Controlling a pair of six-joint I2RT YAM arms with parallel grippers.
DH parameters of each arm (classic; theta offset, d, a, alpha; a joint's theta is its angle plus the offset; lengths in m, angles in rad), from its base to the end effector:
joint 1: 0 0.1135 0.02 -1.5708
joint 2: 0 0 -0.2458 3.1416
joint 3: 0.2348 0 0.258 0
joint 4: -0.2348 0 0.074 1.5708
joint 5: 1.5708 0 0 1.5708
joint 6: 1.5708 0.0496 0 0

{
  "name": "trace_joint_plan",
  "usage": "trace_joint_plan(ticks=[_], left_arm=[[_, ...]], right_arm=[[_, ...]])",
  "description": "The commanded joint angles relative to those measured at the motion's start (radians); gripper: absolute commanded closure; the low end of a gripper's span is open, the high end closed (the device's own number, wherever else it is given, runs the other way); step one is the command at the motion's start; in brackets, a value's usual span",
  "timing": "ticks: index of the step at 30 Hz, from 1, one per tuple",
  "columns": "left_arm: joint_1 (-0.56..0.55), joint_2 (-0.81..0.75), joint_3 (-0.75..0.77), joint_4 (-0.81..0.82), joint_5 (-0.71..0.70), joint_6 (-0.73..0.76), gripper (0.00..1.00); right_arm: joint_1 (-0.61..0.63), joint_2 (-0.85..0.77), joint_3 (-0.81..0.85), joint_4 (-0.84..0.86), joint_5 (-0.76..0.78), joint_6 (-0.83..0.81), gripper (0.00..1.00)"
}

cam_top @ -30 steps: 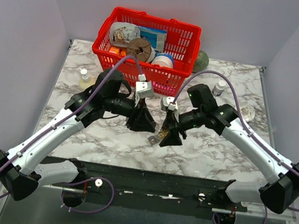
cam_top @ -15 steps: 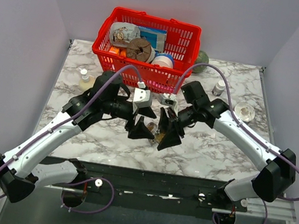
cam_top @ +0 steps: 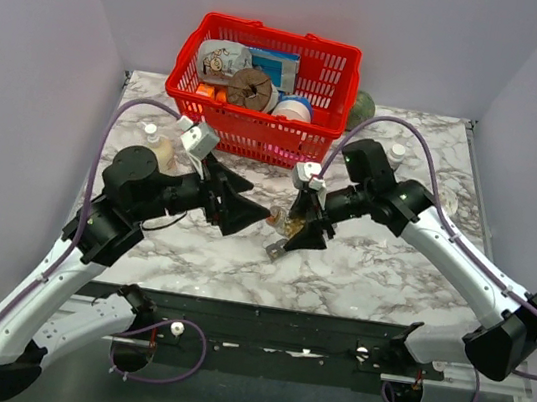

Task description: Sort the pills into containers

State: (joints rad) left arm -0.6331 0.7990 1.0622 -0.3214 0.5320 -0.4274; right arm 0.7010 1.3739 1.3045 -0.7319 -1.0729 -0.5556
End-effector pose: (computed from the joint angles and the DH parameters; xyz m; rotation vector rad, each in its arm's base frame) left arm 0.1397 -0.1338 0.4061 0.6151 1.6620 -1.2224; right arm 0.1968 0.2232 0.3269 -1.6655 1.4206 1.3247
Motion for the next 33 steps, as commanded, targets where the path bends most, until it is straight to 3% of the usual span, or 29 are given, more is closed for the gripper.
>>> trace_joint_plan(ticks=[1,5,12,19,33], left_arm=[[0.004,-0.018,-0.037,0.024,-0.148,-0.397,0.01],[0.004,0.031,-0.022,-0.056,-0.23,-0.612,0.01],[-0.019,0.167,0.039,-0.13,-0.346,-0.669,0.01],[-0.036,0.233,0.039,-0.09,-0.328,-0.688,0.03],[-0.037,0.252,0.025,-0.074,-0.308,-0.711,0.27]], right_arm=[[0.008,-0.068,-0.039,0.101,0.292,-0.112,0.99],[0.037,-0.121,-0.115,0.268,0.513,-0.147,0.99],[0.091,-0.142,-0.136,0.353,0.78,-0.182,0.99],[0.14,-0.142,-0.169,0.399,0.873,-0.198,0.99],[0.157,-0.133,-0.174,0.419,0.881,-0.176,0.99]])
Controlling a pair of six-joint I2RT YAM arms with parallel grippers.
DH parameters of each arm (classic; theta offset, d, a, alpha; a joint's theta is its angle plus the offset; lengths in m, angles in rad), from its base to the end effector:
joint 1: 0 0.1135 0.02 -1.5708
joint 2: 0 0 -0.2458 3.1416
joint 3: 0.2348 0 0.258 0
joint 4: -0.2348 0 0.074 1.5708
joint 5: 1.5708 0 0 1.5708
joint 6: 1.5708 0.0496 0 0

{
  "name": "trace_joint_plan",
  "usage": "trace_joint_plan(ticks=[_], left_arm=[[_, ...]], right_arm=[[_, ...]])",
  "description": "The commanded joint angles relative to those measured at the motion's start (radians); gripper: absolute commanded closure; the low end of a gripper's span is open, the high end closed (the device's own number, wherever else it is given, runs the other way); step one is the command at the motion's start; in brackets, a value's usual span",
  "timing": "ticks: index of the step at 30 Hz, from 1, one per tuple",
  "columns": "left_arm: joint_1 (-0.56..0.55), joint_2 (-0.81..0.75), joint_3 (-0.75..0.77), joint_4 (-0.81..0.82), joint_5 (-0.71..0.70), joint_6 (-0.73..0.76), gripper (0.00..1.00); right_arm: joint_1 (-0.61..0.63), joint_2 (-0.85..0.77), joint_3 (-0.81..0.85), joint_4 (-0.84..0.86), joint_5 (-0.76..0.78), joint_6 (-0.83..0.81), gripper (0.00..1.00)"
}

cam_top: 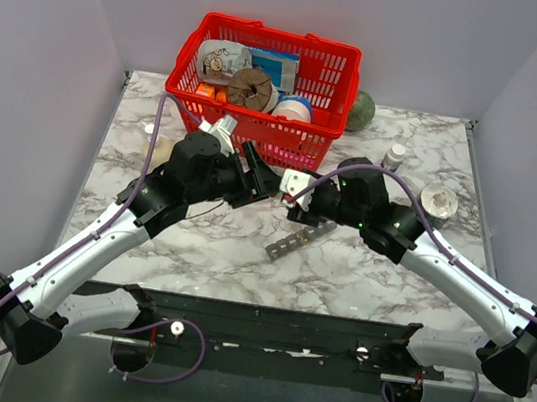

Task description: Sort the pills into containers

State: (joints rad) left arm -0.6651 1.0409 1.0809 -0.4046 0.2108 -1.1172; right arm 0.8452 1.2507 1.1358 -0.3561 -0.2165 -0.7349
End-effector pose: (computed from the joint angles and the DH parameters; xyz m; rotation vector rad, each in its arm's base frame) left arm 0.1970 -0.1677 0.3519 -0.3350 2.1682 -1.3176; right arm 0.1964 0.2374 0.3221 -1.5431 1.3377 0.2900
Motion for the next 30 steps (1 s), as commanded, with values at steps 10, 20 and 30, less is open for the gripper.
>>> trace_joint_plan(ticks=[10,20,30], left_arm=[[-0.005,0.015,-0.024,0.064,0.056,-0.003,0.49],[0.01,-0.001,-0.062,0.118,0.148,0.14,0.82],[0.131,-0.062,-0.234,0.383,0.715,0.508,0.88]], right_arm=[[0.011,-0.013,-0.01,0.043,0.002,0.023,0.99],[0.011,-0.016,-0.004,0.011,-0.087,0.083,0.99],[-0.069,0.041,0.074,-0.164,-0.659,0.219,0.99]])
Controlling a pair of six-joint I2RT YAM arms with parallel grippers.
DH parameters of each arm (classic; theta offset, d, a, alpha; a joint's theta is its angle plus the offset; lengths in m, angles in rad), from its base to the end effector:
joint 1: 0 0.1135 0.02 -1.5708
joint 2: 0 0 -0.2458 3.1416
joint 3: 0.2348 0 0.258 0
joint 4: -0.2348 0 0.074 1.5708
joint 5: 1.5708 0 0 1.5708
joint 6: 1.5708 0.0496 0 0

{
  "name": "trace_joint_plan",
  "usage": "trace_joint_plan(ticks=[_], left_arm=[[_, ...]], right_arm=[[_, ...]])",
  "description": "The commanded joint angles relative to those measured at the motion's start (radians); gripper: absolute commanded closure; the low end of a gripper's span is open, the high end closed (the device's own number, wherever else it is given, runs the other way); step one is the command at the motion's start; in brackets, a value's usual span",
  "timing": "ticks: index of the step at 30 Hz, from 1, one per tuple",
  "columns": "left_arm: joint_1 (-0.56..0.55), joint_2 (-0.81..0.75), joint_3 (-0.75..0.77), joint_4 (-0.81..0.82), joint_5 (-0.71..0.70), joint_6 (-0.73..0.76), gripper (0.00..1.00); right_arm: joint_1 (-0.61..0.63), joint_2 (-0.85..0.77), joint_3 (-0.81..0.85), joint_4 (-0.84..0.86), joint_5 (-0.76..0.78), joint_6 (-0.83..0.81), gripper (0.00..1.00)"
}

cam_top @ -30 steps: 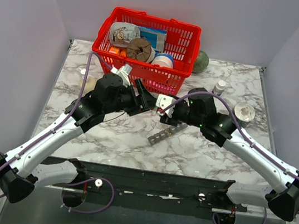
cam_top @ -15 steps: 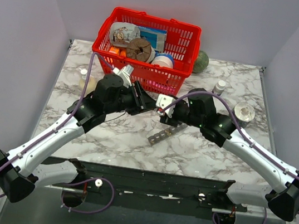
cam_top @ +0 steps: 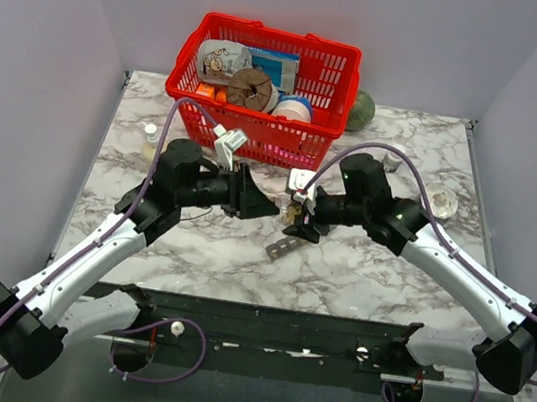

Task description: Sort the pills into containers

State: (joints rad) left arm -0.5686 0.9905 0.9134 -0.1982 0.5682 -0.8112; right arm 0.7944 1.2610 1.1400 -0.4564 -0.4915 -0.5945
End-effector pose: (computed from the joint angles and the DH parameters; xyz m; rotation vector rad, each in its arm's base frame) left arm 0.1975 -0.1579 0.3281 0.1993 2.0667 -1.4330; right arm 0.1935 0.2305 0.3126 -1.5777 1.4442 0.6436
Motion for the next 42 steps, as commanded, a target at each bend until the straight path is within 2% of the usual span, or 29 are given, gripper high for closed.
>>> trace_joint_plan(ticks=[1,3,4,5,6,8,14,19,22,23,24,26,30,33,37,38,39,42], left_arm=[[0.036,-0.01,-0.062,0.152,0.389,0.258,0.89],[0.035,0.005,-0.024,0.024,0.461,0.462,0.89],[0.035,0.014,0.005,-0.071,0.464,0.557,0.89],[0.036,0.026,0.06,-0.218,0.488,0.66,0.89],[0.035,0.043,0.08,-0.268,0.469,0.779,0.89],[0.033,0.056,0.126,-0.378,0.45,0.892,0.89],[0.015,0.043,0.159,-0.386,0.36,1.026,0.89],[-0.046,0.0,0.142,-0.34,0.315,1.148,0.88],[-0.079,-0.007,0.14,-0.357,0.314,1.286,0.78],[-0.082,-0.006,0.142,-0.395,0.331,1.334,0.67],[-0.085,0.0,0.146,-0.411,0.347,1.419,0.63],[-0.091,0.007,0.157,-0.45,0.355,1.477,0.53],[-0.093,-0.004,0.162,-0.475,0.38,1.609,0.42],[-0.091,-0.003,0.171,-0.426,0.401,1.592,0.37],[-0.086,-0.035,0.145,-0.203,0.412,1.33,0.22],[-0.085,-0.052,0.113,-0.085,0.397,1.199,0.1],[-0.08,-0.085,0.098,-0.037,0.388,1.149,0.04],[-0.071,-0.136,0.07,0.054,0.366,0.987,0.01]], right_arm=[[-0.021,0.055,0.076,-0.083,-0.491,0.085,0.99],[-0.023,0.083,0.098,-0.145,-0.591,0.09,0.99],[-0.023,0.101,0.104,-0.162,-0.695,0.094,0.99],[-0.023,0.132,0.11,-0.185,-0.737,0.099,1.0],[-0.021,0.146,0.107,-0.185,-0.777,0.11,0.99],[-0.023,0.17,0.101,-0.148,-0.847,0.158,0.99],[-0.021,0.21,0.07,-0.038,-0.944,0.289,0.99],[-0.023,0.242,0.029,0.09,-1.048,0.418,0.99],[-0.023,0.262,0.021,0.143,-1.1,0.481,0.99],[-0.021,0.265,0.02,0.162,-1.113,0.504,0.99],[-0.021,0.268,0.018,0.17,-1.122,0.513,0.99],[-0.021,0.265,0.015,0.188,-1.147,0.532,0.99],[-0.02,0.264,0.012,0.191,-1.177,0.539,0.99],[-0.021,0.252,0.012,0.19,-1.158,0.529,0.99],[-0.021,0.224,0.001,0.186,-1.096,0.498,0.99],[-0.02,0.216,0.001,0.185,-1.063,0.487,1.0],[-0.021,0.212,0.001,0.182,-1.049,0.477,0.99],[-0.021,0.19,0.0,0.165,-0.987,0.432,0.99]])
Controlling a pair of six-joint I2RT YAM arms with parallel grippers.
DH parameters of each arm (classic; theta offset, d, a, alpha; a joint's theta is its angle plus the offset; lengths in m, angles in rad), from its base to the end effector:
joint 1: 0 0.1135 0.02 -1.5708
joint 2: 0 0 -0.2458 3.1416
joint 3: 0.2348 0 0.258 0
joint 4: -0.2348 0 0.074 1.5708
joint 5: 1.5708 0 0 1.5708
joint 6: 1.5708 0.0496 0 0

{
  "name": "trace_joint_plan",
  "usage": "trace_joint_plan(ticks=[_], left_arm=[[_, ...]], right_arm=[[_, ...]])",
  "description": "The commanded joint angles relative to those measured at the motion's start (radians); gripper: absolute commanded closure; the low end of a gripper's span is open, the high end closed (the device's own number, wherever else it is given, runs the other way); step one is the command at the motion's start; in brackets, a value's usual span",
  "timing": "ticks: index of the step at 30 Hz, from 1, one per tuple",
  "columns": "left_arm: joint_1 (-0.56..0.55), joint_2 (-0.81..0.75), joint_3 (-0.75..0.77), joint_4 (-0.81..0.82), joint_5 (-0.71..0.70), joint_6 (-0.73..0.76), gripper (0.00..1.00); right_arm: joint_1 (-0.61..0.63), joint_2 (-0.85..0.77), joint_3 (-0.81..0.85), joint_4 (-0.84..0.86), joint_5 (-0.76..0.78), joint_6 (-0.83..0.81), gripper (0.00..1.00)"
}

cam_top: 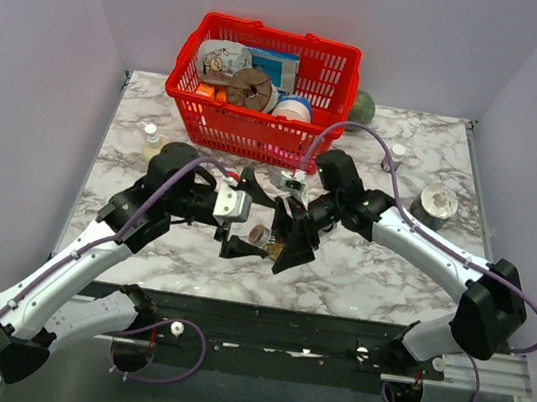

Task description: Sort the pills into containers

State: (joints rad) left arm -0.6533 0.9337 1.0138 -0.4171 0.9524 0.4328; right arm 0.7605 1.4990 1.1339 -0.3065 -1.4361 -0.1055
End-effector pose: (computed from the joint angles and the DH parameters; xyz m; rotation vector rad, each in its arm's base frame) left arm 0.1470 -0.1634 0.3570 1.4744 1.1851 -1.0494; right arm 0.1989 0.2571 0.2750 -1.5907 1.4490 1.9479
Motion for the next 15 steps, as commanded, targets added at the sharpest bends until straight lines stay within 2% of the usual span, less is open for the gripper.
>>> trace_joint_plan(ticks=[1,5,6,10,15], left_arm=[[0.023,-0.087,-0.03,0.27,-0.024,-0.29,0.01],[0.034,-0.111,-0.032,0.226,-0.105,-0.518,0.01],[0.035,-0.113,-0.035,0.225,-0.112,-0.608,0.01],[0.037,-0.113,-0.061,0.238,-0.104,-0.797,0.01],[0.037,-0.084,-0.035,0.141,-0.113,-0.836,0.04]], right_arm=[[0.013,-0.058,0.01,-0.009,-0.021,-0.089,0.99],[0.013,-0.046,0.121,-0.294,0.115,-0.378,0.99],[0.013,-0.046,0.124,-0.304,0.13,-0.393,1.0],[0.013,-0.052,0.125,-0.304,0.167,-0.405,0.99],[0.014,-0.049,0.125,-0.304,0.19,-0.404,0.99]])
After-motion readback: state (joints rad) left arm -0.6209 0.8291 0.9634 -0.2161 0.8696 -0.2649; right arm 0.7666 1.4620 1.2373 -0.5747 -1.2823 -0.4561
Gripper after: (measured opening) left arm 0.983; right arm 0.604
